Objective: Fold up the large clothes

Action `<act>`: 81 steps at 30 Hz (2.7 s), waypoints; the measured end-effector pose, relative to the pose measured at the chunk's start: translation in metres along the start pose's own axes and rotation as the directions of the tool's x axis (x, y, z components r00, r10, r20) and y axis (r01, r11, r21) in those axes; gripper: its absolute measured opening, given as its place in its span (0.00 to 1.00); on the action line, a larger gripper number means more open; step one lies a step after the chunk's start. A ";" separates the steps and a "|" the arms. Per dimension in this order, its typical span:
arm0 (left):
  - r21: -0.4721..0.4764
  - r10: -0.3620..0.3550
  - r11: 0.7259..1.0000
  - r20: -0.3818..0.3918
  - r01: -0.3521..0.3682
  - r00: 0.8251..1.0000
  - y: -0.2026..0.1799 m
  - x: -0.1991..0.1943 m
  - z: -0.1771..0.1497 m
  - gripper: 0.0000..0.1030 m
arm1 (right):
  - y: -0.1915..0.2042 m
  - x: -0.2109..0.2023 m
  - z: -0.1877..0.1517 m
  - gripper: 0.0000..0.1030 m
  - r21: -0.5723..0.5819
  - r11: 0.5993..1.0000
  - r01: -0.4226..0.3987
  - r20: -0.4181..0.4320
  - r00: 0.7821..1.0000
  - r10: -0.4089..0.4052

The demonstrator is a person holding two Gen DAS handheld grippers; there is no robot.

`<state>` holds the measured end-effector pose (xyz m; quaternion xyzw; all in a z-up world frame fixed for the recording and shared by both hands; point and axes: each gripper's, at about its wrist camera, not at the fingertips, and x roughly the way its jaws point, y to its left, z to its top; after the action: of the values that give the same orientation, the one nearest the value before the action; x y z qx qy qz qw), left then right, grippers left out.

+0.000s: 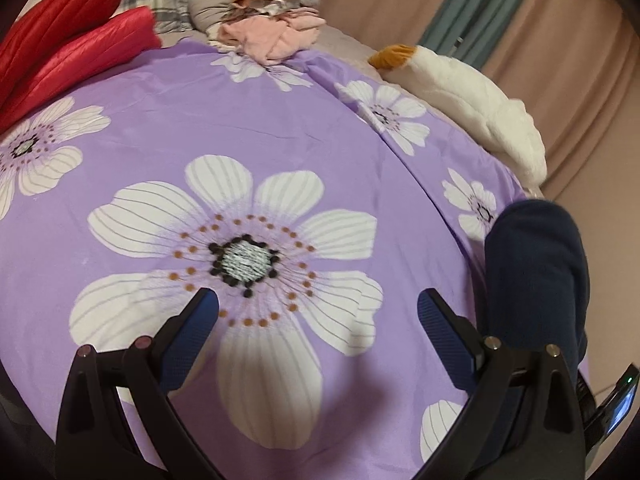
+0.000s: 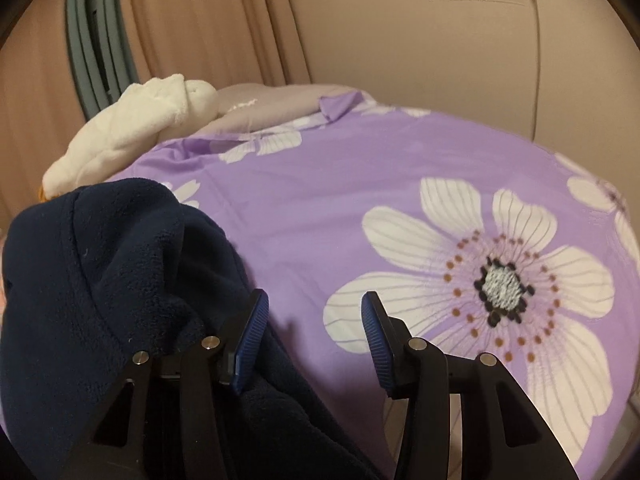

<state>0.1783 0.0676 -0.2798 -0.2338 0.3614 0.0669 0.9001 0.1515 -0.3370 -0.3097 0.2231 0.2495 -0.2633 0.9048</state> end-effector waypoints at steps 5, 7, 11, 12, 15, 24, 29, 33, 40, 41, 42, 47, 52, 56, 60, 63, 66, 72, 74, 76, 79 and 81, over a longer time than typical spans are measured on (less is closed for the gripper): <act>0.053 0.004 0.999 -0.003 -0.004 1.000 -0.015 0.006 -0.009 0.97 | 0.008 -0.007 -0.001 0.50 -0.063 0.998 0.032 0.025 0.999 -0.030; 0.073 0.013 0.997 0.015 -0.014 1.000 -0.021 0.004 -0.012 0.97 | 0.015 -0.008 0.001 0.50 -0.147 0.988 0.034 0.033 0.999 -0.030; 0.102 0.025 0.994 0.025 -0.027 0.999 -0.026 0.006 -0.016 0.97 | 0.008 -0.008 0.004 0.60 -0.168 0.986 0.017 0.028 1.000 -0.012; 0.104 0.027 0.994 0.023 -0.030 0.999 -0.026 0.007 -0.016 0.97 | 0.001 -0.007 0.003 0.63 -0.121 0.993 0.015 0.019 1.000 -0.013; 0.100 0.055 0.993 0.018 -0.056 0.998 -0.024 0.013 -0.018 0.97 | -0.009 0.000 0.003 0.64 -0.019 0.999 -0.032 -0.047 0.998 0.031; 0.134 0.094 0.987 -0.052 -0.087 0.994 -0.032 0.030 -0.033 0.97 | -0.006 -0.003 0.002 0.64 -0.032 0.998 -0.053 -0.041 0.998 0.052; 0.089 0.002 0.996 -0.078 0.005 0.997 -0.030 0.022 -0.031 0.97 | -0.023 0.013 0.013 0.72 0.094 0.980 -0.177 -0.171 0.967 0.191; 0.079 -0.016 0.997 -0.051 0.020 0.999 -0.031 0.018 -0.028 0.97 | -0.034 0.009 0.019 0.72 0.174 0.930 -0.323 -0.210 0.911 0.356; 0.027 -0.341 0.938 -0.114 0.346 0.933 -0.051 0.010 -0.025 0.99 | -0.059 -0.005 0.029 0.84 0.316 0.732 -0.604 -0.158 0.727 0.668; 0.038 -0.363 0.928 -0.117 0.370 0.924 -0.057 0.009 -0.025 0.99 | -0.059 -0.006 0.029 0.85 0.316 0.711 -0.628 -0.157 0.704 0.692; 0.053 -0.376 0.922 -0.122 0.384 0.919 -0.064 0.009 -0.026 0.99 | -0.058 -0.009 0.028 0.87 0.306 0.705 -0.639 -0.163 0.695 0.700; 0.034 -0.441 0.890 -0.197 0.455 0.876 -0.092 0.027 -0.030 0.99 | -0.042 -0.007 0.023 0.88 0.224 0.714 -0.664 -0.260 0.665 0.700; -0.085 -0.563 0.817 -0.325 0.570 0.760 -0.113 0.058 -0.029 1.00 | -0.029 0.010 0.018 0.93 0.244 0.672 -0.699 -0.375 0.571 0.731; -0.114 -0.589 0.787 -0.433 0.607 0.682 -0.135 0.087 -0.031 1.00 | -0.018 0.042 0.013 0.98 0.363 0.632 -0.685 -0.413 0.490 0.768; -0.162 -0.592 0.779 -0.510 0.606 0.624 -0.152 0.117 -0.027 1.00 | -0.010 0.073 0.006 0.99 0.490 0.578 -0.652 -0.437 0.390 0.810; -0.103 -0.544 0.790 -0.570 0.604 0.615 -0.169 0.126 -0.028 1.00 | 0.003 0.072 0.004 0.99 0.444 0.593 -0.672 -0.469 0.390 0.792; -0.113 -0.533 0.808 -0.559 0.578 0.635 -0.173 0.129 -0.025 0.95 | 0.017 0.073 0.003 0.99 0.386 0.616 -0.687 -0.497 0.408 0.766; -0.071 -0.509 0.828 -0.513 0.556 0.692 -0.180 0.115 -0.029 0.89 | 0.017 0.069 0.002 0.85 0.366 0.620 -0.694 -0.463 0.442 0.768; -0.033 -0.488 0.837 -0.495 0.546 0.719 -0.188 0.103 -0.030 0.87 | 0.012 0.067 0.002 0.81 0.375 0.606 -0.701 -0.449 0.435 0.781; 0.013 -0.468 0.843 -0.474 0.537 0.746 -0.195 0.091 -0.029 0.84 | 0.006 0.062 0.001 0.78 0.383 0.591 -0.709 -0.429 0.430 0.794; 0.083 -0.437 0.849 -0.445 0.522 0.781 -0.206 0.066 -0.029 0.80 | 0.002 0.058 0.001 0.77 0.408 0.567 -0.716 -0.402 0.416 0.815; 0.122 -0.426 0.846 -0.432 0.519 0.795 -0.214 0.050 -0.026 0.80 | -0.001 0.056 0.001 0.77 0.438 0.536 -0.721 -0.382 0.391 0.838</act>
<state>0.2607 -0.1360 -0.2511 -0.2176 0.4672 -0.2524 0.8190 0.1926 -0.3594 -0.3411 0.4694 0.3355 0.2471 0.7785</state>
